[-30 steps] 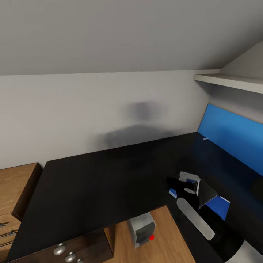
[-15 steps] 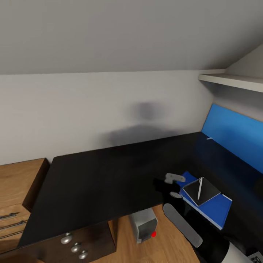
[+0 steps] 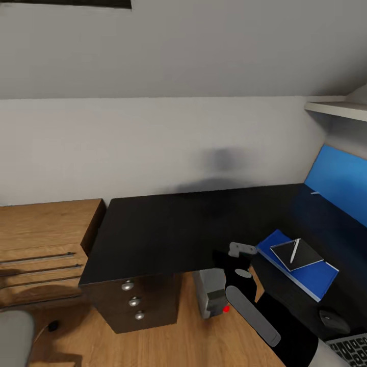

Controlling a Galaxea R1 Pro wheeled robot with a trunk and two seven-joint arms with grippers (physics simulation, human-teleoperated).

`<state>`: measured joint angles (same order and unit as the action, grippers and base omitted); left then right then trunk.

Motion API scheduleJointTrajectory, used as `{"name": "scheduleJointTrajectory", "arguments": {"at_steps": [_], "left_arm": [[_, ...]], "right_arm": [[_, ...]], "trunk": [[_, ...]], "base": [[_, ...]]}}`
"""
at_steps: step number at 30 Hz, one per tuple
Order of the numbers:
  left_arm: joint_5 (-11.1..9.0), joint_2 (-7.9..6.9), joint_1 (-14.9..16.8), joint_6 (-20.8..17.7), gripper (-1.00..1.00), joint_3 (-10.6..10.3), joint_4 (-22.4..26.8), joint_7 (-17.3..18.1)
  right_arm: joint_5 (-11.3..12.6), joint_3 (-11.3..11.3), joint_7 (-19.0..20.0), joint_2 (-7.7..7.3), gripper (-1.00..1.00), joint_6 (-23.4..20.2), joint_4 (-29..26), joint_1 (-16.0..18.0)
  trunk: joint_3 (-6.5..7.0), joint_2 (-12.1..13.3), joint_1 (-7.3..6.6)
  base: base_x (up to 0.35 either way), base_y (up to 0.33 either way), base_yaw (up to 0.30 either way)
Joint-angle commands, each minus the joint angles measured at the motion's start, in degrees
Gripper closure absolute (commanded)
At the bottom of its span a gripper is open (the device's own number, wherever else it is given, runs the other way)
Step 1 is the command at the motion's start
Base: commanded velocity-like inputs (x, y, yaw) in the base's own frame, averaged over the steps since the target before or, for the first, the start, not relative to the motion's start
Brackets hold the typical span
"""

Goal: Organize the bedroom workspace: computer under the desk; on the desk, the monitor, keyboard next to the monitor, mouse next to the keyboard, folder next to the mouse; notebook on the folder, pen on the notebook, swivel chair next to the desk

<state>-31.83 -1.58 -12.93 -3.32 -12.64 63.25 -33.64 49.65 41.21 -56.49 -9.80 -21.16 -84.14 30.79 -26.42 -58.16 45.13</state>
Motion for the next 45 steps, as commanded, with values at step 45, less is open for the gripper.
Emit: {"name": "scheduleJointTrajectory", "arguments": {"at_steps": [45], "left_arm": [[0.63,-0.12,0.01,-0.28,-1.0,-0.11,-3.31,-0.46]], "right_arm": [[-10.08,13.27,-0.44,-0.85,-1.0,16.11,9.24,-9.59]], "trunk": [[-2.05,-0.05,-0.03]], "base": [[-0.202,0.12,0.157]]}}
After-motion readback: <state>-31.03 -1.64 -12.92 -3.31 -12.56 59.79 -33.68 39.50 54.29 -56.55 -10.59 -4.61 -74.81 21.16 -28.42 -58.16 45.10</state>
